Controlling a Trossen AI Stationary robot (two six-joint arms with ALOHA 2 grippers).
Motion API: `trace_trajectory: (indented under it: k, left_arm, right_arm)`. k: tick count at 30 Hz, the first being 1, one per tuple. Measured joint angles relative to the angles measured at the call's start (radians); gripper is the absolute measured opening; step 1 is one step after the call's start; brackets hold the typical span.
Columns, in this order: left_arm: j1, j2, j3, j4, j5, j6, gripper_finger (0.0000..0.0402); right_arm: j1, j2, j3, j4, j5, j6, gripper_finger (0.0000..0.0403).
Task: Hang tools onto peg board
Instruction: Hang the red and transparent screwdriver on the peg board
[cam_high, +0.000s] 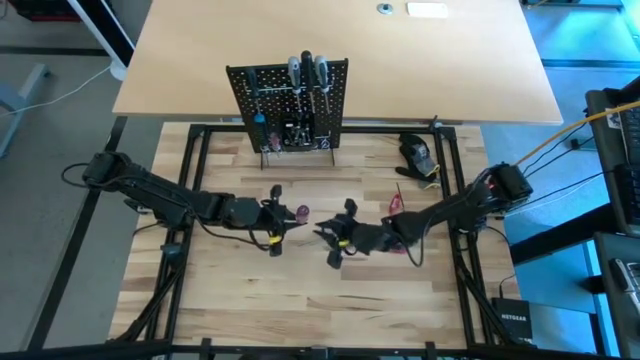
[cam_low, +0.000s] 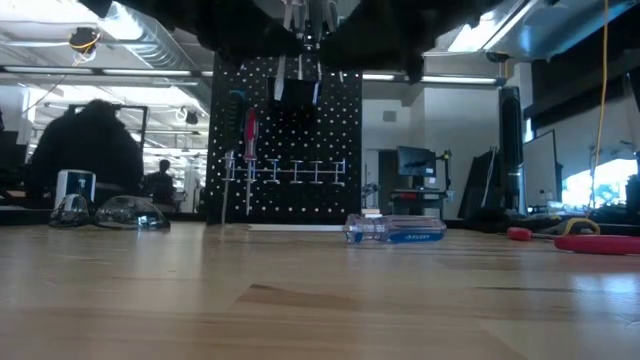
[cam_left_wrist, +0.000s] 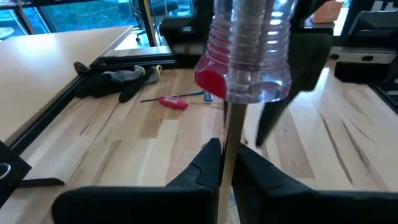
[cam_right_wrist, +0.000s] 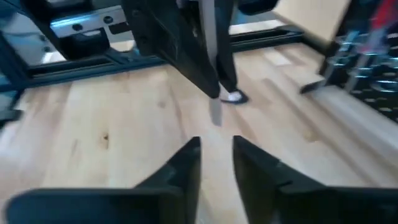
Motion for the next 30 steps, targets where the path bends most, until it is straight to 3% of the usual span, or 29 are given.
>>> trace_trajectory:
  k: [4, 11, 17, 24, 30]
  left_arm:
    - [-0.014, 0.0, 0.0, 0.001, 0.003, 0.011, 0.0017]
    - [-0.04, -0.002, 0.0, 0.077, 0.002, 0.034, 0.0017]
    - [-0.061, -0.002, 0.0, 0.125, 0.003, 0.046, 0.0017]
    - [-0.066, -0.003, 0.0, 0.113, -0.008, 0.046, 0.0017]
    - [-0.066, -0.003, 0.0, 0.087, -0.009, 0.038, 0.0017]
  right_arm:
    - [-0.034, 0.037, 0.0, 0.107, -0.116, -0.039, 0.015]
    - [-0.036, 0.097, 0.0, 0.253, -0.096, -0.148, 0.0194]
    - [-0.035, 0.167, 0.0, 0.412, -0.094, -0.219, 0.0176]
    - [-0.018, 0.159, 0.0, 0.46, -0.075, -0.307, 0.0127]
    - [0.031, 0.095, 0.0, 0.31, 0.042, -0.357, 0.0109]
